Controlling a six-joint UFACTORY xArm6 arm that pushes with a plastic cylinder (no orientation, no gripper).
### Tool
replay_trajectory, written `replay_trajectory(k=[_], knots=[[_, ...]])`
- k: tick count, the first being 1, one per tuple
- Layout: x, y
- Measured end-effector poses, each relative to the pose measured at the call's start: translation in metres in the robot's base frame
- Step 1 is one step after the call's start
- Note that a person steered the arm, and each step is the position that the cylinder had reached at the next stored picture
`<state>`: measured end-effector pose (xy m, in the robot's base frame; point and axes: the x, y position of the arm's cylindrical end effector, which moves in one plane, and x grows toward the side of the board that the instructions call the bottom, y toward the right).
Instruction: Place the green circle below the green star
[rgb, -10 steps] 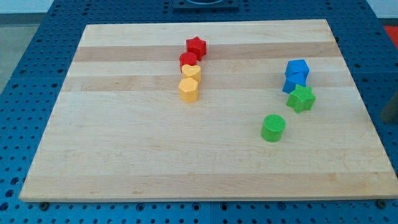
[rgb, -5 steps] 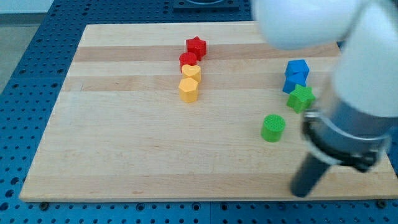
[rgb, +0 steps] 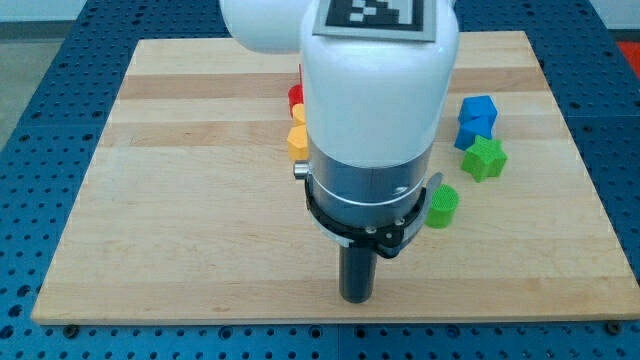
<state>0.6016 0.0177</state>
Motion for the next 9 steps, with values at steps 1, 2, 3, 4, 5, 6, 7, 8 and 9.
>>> replay_trajectory(k=[1,2,3,4,5,6,7,8,9], knots=[[-0.013,0.007],[-0.039,0.021],[-0.054,0.024],[-0.067,0.032],[-0.076,0.041],[-0.076,0.063],[-0.08,0.083],[-0.092,0.093],[-0.105,0.093]])
